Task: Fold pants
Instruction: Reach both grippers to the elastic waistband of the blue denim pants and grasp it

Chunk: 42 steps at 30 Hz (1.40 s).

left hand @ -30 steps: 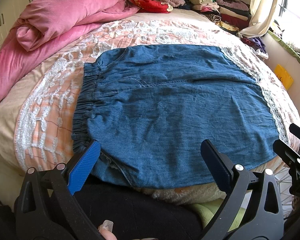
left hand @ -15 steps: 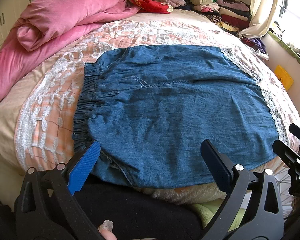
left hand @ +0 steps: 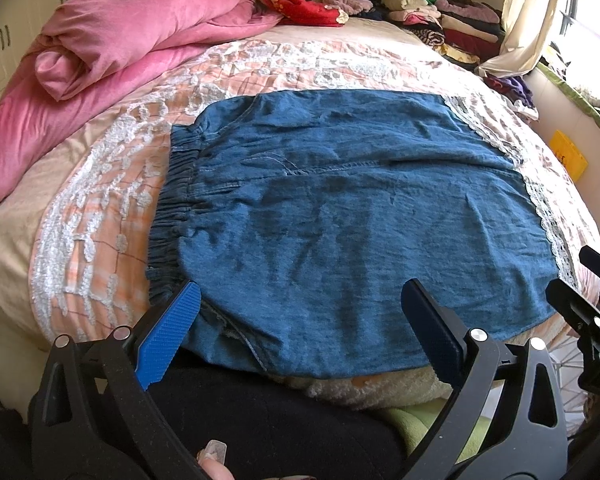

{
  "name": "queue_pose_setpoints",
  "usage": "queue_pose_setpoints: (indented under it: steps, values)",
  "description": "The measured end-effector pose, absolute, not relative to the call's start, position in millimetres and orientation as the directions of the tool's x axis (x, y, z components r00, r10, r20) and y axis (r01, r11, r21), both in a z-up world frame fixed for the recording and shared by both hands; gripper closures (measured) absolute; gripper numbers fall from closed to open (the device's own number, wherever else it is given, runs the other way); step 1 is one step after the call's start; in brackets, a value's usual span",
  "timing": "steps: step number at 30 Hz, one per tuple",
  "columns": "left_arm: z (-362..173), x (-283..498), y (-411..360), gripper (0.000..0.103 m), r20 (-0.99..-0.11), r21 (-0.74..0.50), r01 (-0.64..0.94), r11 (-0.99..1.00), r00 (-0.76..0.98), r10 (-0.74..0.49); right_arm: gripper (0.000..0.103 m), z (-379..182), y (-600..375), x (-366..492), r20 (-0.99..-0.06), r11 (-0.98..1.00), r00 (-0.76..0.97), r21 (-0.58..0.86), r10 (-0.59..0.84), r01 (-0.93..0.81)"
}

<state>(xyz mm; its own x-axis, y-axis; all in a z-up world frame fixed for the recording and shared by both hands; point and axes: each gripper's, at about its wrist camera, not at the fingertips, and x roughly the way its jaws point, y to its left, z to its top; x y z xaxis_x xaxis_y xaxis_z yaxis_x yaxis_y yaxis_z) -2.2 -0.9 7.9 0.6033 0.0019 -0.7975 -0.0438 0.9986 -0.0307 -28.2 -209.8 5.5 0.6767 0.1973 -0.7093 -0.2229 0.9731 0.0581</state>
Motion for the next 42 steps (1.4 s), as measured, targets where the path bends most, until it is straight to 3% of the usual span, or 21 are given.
queue_pose_setpoints:
  steps: [31, 42]
  values:
    - [10, 79, 105, 0.009, -0.810, -0.014, -0.242, 0.970, 0.572, 0.130, 0.004, 21, -134, 78, -0.694, 0.921, 0.675, -0.045, 0.251, -0.388]
    - [3, 129, 147, 0.009, -0.823, -0.029, -0.287, 0.958, 0.551, 0.140, 0.004, 17, -95, 153, -0.710, 0.879, 0.643, -0.072, 0.287, -0.472]
